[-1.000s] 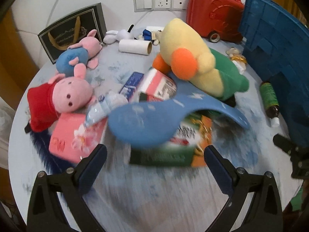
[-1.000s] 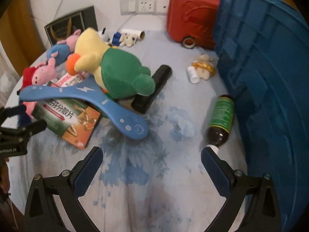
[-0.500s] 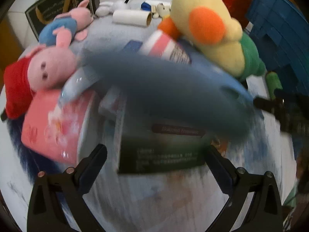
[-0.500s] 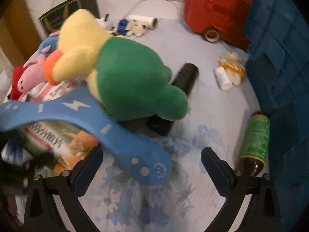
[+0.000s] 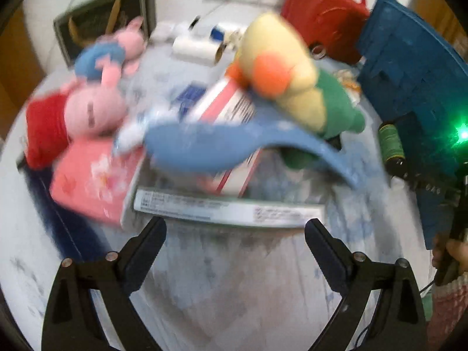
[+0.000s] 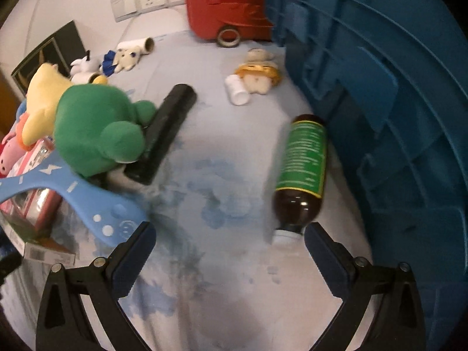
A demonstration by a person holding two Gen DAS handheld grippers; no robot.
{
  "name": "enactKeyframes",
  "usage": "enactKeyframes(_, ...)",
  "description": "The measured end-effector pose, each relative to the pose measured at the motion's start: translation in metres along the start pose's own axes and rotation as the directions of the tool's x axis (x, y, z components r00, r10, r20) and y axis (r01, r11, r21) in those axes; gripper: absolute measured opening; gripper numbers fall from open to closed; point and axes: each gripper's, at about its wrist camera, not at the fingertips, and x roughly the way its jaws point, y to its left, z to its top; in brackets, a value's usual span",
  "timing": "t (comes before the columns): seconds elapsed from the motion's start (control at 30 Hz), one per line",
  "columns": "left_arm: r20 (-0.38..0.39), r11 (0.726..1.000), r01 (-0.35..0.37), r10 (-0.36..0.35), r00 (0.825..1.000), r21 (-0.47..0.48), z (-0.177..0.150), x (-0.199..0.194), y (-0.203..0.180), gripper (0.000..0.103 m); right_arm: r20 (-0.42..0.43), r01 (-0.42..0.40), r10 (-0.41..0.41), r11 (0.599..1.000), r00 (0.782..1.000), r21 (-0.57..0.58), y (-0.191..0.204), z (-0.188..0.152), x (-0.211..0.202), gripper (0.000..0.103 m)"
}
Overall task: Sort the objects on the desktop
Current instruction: 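Reach the left tool toward the green ibuprofen box while the right tool approaches the brown bottle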
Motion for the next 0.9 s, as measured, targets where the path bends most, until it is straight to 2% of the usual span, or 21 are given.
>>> enactKeyframes(0.1, -0.001, 0.999, -0.052, 0.052, 0.999, -0.011, 0.018, 0.005, -0.006, 0.098, 0.003, 0.002, -0.002, 1.000, 1.000, 0.002, -0.006, 0.003, 0.000, 0.103)
enactKeyframes(0.13, -0.020, 0.998, -0.060, 0.059, 0.998, -0.026, 0.021, 0.011, -0.004, 0.097, 0.009, -0.002, 0.002, 1.000, 1.000, 0.002, -0.008, 0.005, -0.002, 0.103)
enactKeyframes(0.2, -0.011, 0.996, -0.093, 0.092, 0.996, -0.008, 0.019, 0.012, -0.008, 0.098, 0.016, -0.005, 0.005, 1.000, 1.000, 0.001, -0.007, 0.006, -0.005, 0.103)
enactKeyframes(0.33, -0.012, 0.995, -0.097, 0.097, 0.995, 0.015, 0.002, 0.009, -0.005, 0.098, 0.020, -0.057, 0.058, 0.998, 0.998, -0.030, 0.008, 0.003, -0.011, 0.103)
enactKeyframes(0.47, -0.029, 0.995, -0.097, 0.097, 0.995, 0.000, -0.012, 0.002, 0.013, 0.098, 0.024, -0.070, 0.072, 0.995, 0.997, -0.077, 0.037, -0.004, -0.014, 0.103)
enactKeyframes(0.57, -0.089, 0.988, -0.155, 0.152, 0.984, -0.022, -0.039, 0.009, 0.041, 0.098, 0.025, -0.085, 0.088, 0.992, 0.996, -0.089, 0.052, -0.012, -0.016, 0.103)
enactKeyframes(0.67, -0.148, 0.982, -0.164, 0.149, 0.978, -0.096, -0.062, 0.016, 0.073, 0.098, 0.022, -0.092, 0.095, 0.991, 0.995, -0.096, 0.065, -0.024, -0.018, 0.103)
enactKeyframes(0.73, -0.149, 0.979, -0.155, 0.135, 0.980, -0.131, -0.070, 0.015, 0.082, 0.098, 0.015, -0.096, 0.098, 0.991, 0.995, -0.095, 0.071, -0.034, -0.017, 0.103)
enactKeyframes(0.83, -0.147, 0.982, -0.113, 0.091, 0.985, -0.150, -0.075, 0.014, 0.078, 0.098, -0.004, -0.119, 0.119, 0.987, 0.993, -0.104, 0.083, -0.046, -0.014, 0.103)
enactKeyframes(0.9, -0.169, 0.984, -0.131, 0.109, 0.980, -0.123, -0.077, 0.019, 0.068, 0.098, -0.012, -0.136, 0.136, 0.982, 0.991, -0.132, 0.097, -0.049, -0.010, 0.103)
